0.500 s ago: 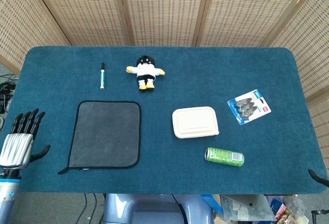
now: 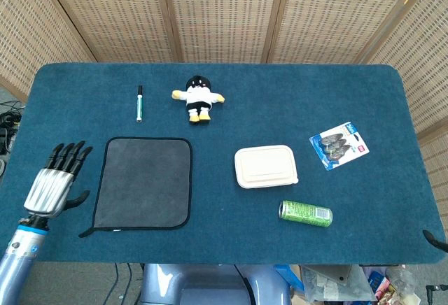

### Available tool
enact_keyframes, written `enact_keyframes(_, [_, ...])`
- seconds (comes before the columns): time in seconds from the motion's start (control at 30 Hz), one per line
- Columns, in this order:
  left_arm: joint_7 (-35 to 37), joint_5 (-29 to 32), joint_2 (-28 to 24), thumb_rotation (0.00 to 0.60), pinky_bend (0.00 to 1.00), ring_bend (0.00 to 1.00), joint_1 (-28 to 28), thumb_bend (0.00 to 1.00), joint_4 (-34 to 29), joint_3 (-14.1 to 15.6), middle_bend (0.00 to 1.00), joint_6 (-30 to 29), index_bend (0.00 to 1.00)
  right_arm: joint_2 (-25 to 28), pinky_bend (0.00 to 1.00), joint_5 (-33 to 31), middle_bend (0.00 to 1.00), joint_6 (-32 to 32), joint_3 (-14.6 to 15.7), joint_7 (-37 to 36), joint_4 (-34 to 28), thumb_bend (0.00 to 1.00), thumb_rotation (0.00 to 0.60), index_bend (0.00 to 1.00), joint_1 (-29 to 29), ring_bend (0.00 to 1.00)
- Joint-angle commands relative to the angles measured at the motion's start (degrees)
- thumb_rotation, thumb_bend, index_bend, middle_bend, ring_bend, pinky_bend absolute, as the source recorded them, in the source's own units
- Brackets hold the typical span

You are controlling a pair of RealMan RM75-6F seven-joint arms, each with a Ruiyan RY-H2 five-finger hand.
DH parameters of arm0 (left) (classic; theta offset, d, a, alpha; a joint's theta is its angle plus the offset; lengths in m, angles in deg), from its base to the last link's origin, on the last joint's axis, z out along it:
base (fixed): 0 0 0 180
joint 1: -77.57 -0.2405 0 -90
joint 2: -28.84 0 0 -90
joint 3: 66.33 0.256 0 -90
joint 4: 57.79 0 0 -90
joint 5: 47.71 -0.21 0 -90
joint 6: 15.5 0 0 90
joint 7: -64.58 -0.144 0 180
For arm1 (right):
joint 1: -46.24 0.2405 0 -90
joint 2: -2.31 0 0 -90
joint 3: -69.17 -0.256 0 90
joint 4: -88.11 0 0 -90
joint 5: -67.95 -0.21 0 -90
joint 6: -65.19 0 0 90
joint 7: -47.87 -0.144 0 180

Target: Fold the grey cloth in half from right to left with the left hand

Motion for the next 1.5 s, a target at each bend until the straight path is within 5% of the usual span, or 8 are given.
enact_keyframes(0.03, [1.86, -8.47, 2.02, 0.600, 0.00, 0.00, 13.16, 0.27, 7.58, -2.06, 0.00, 14.24, 0.01, -0.08, 0.00, -0.87, 0.00, 0.43, -0.27, 0.61, -0.09, 0.00, 0.600, 0.00, 0.18, 0.00])
enact_keyframes(0.37, [5.93, -15.75, 13.45, 0.600, 0.00, 0.00, 25.68, 0.27, 22.69, -1.56, 0.00, 24.42, 0.29, -0.76, 0.00, -3.96, 0.00, 2.64, -0.87, 2.42, 0.63, 0.00, 0.600, 0.00, 1.04, 0.00])
enact_keyframes(0.73, [1.65, -13.18, 21.22, 0.600, 0.00, 0.00, 33.66, 0.27, 28.34, -2.13, 0.00, 34.95, 0.31, -1.26, 0.00, -6.67, 0.00, 5.11, -1.30, 3.63, 1.68, 0.00, 0.600, 0.00, 2.04, 0.00])
enact_keyframes(1.5, [-6.52, -8.13, 26.42, 0.600, 0.00, 0.00, 37.91, 0.27, 31.57, -1.56, 0.00, 39.86, 0.33, -0.95, 0.00, -7.32, 0.00, 5.51, -1.46, 3.15, 1.83, 0.00, 0.600, 0.00, 2.16, 0.00])
